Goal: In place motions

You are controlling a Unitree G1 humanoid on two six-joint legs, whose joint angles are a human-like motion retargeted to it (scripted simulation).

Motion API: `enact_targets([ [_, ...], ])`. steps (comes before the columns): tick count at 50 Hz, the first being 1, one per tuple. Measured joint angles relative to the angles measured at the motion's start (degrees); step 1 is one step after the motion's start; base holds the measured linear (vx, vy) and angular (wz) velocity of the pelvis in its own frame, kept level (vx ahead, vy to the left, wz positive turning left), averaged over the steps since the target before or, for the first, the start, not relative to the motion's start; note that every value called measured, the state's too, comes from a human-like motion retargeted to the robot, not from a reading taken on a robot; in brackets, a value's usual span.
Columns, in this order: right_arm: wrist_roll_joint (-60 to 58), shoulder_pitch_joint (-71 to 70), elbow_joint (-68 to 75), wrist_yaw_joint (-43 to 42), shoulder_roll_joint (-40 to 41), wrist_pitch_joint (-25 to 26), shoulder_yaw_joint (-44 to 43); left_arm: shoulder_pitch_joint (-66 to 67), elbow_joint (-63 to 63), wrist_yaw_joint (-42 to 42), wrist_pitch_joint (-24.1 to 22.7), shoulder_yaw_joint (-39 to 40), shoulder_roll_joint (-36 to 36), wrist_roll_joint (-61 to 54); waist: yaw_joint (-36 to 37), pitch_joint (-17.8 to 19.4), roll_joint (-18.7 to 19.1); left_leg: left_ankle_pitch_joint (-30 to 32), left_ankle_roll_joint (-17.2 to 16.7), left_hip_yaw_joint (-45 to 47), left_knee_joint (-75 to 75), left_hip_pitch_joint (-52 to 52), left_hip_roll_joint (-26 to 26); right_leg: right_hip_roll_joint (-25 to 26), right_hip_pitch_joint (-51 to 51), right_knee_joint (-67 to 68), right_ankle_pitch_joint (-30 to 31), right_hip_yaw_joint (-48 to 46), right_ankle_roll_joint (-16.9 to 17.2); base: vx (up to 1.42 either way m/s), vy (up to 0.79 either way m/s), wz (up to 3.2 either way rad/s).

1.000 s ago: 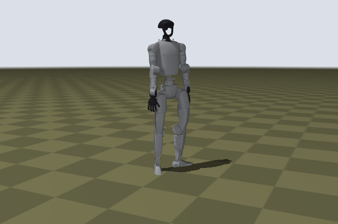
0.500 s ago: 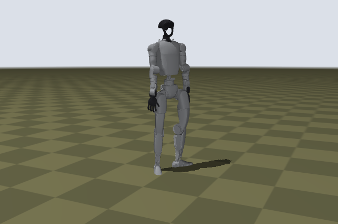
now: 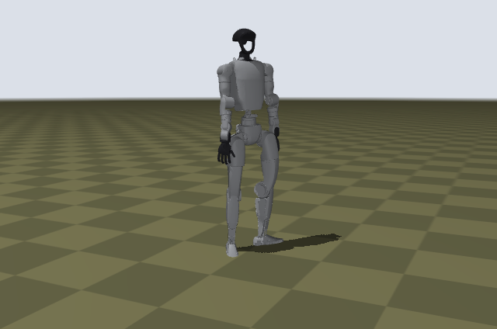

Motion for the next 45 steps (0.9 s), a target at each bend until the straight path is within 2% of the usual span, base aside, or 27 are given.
enact_targets([
  [45,-0.65,0.2,-0.1,0.04,0.22,0.08,0.23,0.26,-0.12,-0.02,-0.02,0.36,-0.19,-0.37,-0.65,0.17,0.18,0.13,0.12,-0.18,-0.18,0.08,-0.14,0.04,-0.02,-0.04,0.04,-0.15,-0.02,0.0,0.0,0.0],
])
